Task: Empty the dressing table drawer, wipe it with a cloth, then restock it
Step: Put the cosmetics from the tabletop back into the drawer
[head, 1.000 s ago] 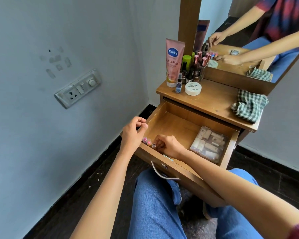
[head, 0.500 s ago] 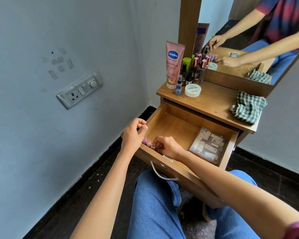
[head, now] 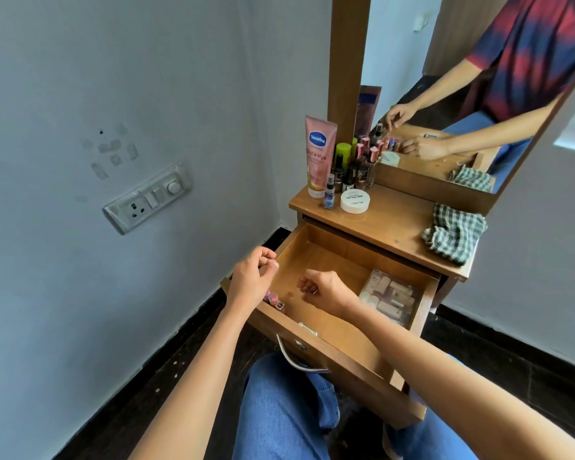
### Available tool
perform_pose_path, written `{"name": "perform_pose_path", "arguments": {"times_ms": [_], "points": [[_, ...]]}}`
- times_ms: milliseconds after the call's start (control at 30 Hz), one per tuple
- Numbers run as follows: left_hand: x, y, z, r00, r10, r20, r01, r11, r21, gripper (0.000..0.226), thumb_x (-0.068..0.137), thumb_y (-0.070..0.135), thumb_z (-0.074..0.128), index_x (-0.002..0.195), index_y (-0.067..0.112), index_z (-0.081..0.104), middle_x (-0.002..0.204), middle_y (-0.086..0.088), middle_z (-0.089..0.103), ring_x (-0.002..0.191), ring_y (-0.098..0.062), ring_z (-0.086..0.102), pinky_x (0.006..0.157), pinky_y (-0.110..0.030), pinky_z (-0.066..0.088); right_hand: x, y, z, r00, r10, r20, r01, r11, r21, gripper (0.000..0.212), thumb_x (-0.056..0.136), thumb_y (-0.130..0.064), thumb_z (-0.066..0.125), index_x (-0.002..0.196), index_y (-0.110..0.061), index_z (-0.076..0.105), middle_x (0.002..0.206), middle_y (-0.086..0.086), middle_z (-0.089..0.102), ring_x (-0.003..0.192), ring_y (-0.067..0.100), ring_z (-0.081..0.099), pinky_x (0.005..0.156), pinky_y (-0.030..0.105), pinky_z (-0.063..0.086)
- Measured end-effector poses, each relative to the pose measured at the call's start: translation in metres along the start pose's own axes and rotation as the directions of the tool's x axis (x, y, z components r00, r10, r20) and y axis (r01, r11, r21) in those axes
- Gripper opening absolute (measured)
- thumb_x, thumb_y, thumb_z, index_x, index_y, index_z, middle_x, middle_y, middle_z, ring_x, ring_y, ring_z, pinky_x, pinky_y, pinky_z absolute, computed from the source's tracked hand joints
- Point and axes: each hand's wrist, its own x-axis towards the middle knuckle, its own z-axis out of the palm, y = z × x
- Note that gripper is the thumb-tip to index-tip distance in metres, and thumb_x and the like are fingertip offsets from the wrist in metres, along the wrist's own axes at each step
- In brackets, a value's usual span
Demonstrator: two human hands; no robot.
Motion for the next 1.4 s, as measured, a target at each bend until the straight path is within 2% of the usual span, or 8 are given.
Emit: {"name": "perform_pose_path", "arguments": {"times_ms": [133,267,400,600,733,867,1100,1400], "points": [[0.024,0.018,0.012,1.000,0.023,-0.001,-0.023,0.999,-0.046,0.011,0.093,0.028,0.057,0.102,0.022,0.057,0.093,0.006,0.064,0.082,-0.007,0.060,0.060,-0.009,0.040,0.008,0.004,-0.055,0.966,0.034,-0.256,-0.020,0.998,0.058,0.016,0.084,-0.003,0.067,0.097,-0.012,0.064,0.094,0.001,0.067,0.086,0.011,0.065,0.080,0.020,0.055],[0.058,0.046,0.028,0.998,0.050,-0.047,-0.053,0.997,-0.060,0.013,0.092,0.026,0.060,0.104,0.021,0.059,0.095,0.007,0.064,0.084,-0.008,0.060,0.062,-0.009,0.040,0.026,0.010,-0.102,0.859,0.137,-0.493,-0.087,0.989,0.123,0.014,0.084,-0.002,0.067,0.096,-0.009,0.065,0.088,0.000,0.065,0.077,0.008,0.060,0.067,0.004,0.045],[0.095,0.077,0.047,0.996,0.025,-0.083,-0.034,0.993,-0.114,0.024,0.090,0.023,0.063,0.112,0.016,0.057,0.104,0.001,0.065,0.093,-0.012,0.061,0.076,-0.021,0.050,0.046,0.022,-0.137,0.777,0.239,-0.583,-0.167,0.970,0.174,0.019,0.084,-0.006,0.068,0.102,-0.011,0.065,0.092,0.001,0.066,0.082,0.012,0.061,0.073,0.018,0.050],[0.130,0.105,0.071,0.991,-0.051,-0.125,0.029,0.985,-0.170,0.043,0.084,0.035,0.070,0.118,0.014,0.055,0.112,-0.003,0.065,0.099,-0.017,0.064,0.082,-0.030,0.056,0.067,0.046,-0.154,0.794,0.214,-0.569,-0.252,0.968,0.013,0.027,0.082,-0.016,0.071,0.108,-0.013,0.063,0.106,0.008,0.061,0.100,0.024,0.056,0.083,0.032,0.046],[0.135,0.114,0.083,0.983,-0.060,-0.172,0.044,0.994,-0.099,0.047,0.083,0.038,0.070,0.120,0.012,0.054,0.116,-0.006,0.063,0.105,-0.022,0.062,0.082,-0.033,0.053,0.066,0.052,-0.145,0.840,0.163,-0.518,-0.229,0.971,-0.066,0.036,0.084,-0.025,0.070,0.117,-0.013,0.063,0.122,0.009,0.058,0.118,0.026,0.045,0.093,0.032,0.037],[0.136,0.120,0.087,0.979,-0.057,-0.196,0.056,0.998,-0.013,0.043,0.086,0.038,0.068,0.118,0.013,0.055,0.116,-0.007,0.064,0.106,-0.024,0.061,0.077,-0.032,0.051,0.065,0.056,-0.132,0.836,0.140,-0.531,-0.236,0.965,-0.117,0.037,0.085,-0.035,0.068,0.113,-0.010,0.067,0.124,0.009,0.057,0.120,0.026,0.041,0.095,0.034,0.039],[0.135,0.115,0.082,0.983,-0.018,-0.181,0.008,0.998,-0.060,0.037,0.086,0.032,0.068,0.116,0.011,0.059,0.113,-0.007,0.066,0.105,-0.024,0.063,0.082,-0.030,0.050,0.067,0.055,-0.129,0.819,0.201,-0.537,-0.270,0.962,-0.052,0.034,0.082,-0.035,0.071,0.109,-0.013,0.065,0.125,0.012,0.058,0.116,0.031,0.049,0.092,0.037,0.041],[0.088,0.076,0.035,0.989,-0.057,-0.135,0.032,0.982,-0.184,0.025,0.080,0.029,0.075,0.099,0.016,0.067,0.095,0.003,0.069,0.081,-0.007,0.061,0.069,-0.016,0.043,0.054,0.042,-0.129,0.793,0.263,-0.550,-0.230,0.965,0.130,0.040,0.080,-0.033,0.073,0.113,-0.016,0.060,0.121,0.010,0.057,0.113,0.026,0.051,0.087,0.028,0.040]]}}
